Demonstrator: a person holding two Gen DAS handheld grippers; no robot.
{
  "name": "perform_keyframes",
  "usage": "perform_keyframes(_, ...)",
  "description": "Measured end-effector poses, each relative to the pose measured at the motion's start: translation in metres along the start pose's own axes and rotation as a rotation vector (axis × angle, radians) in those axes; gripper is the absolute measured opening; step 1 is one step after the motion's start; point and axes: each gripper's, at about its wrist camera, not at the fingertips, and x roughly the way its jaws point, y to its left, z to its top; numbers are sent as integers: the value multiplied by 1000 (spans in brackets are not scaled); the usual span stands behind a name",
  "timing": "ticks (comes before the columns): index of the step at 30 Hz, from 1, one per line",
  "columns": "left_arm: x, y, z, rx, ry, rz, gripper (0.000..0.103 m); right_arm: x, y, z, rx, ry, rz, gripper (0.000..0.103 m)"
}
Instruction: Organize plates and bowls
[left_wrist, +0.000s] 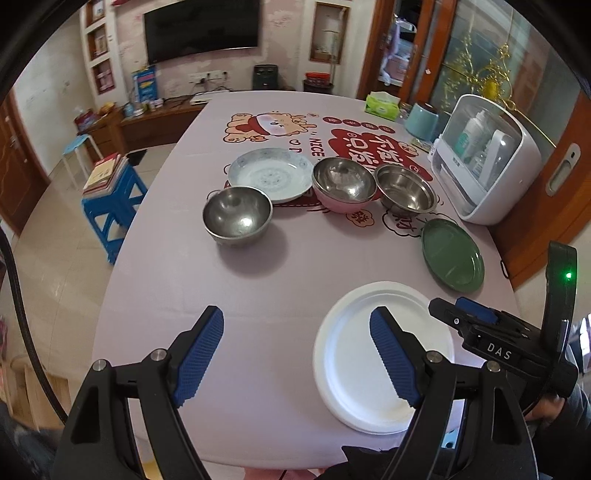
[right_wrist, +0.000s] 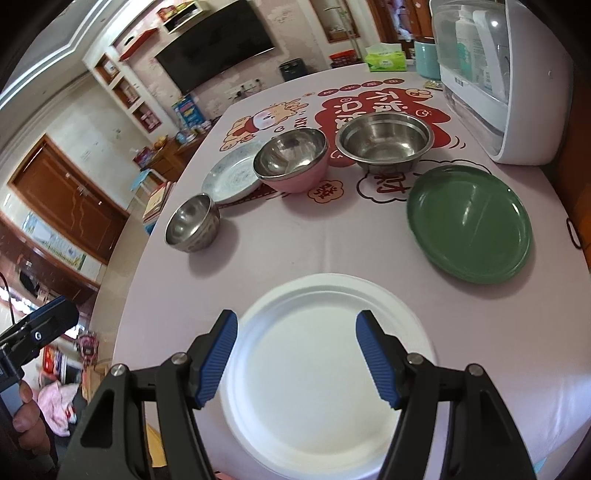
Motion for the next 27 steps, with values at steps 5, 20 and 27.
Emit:
perform_keyframes(5,7,35,19,33,25,-57,81,11,31,1,52,-23,-12,67)
perform_keyframes(20,20,134,82,135,51,-142,81,43,89,-5,354,-99,-57,67)
perform_keyframes(27,36,168,110,146,80,-129,81,42,104,6,413,-113,-81,67)
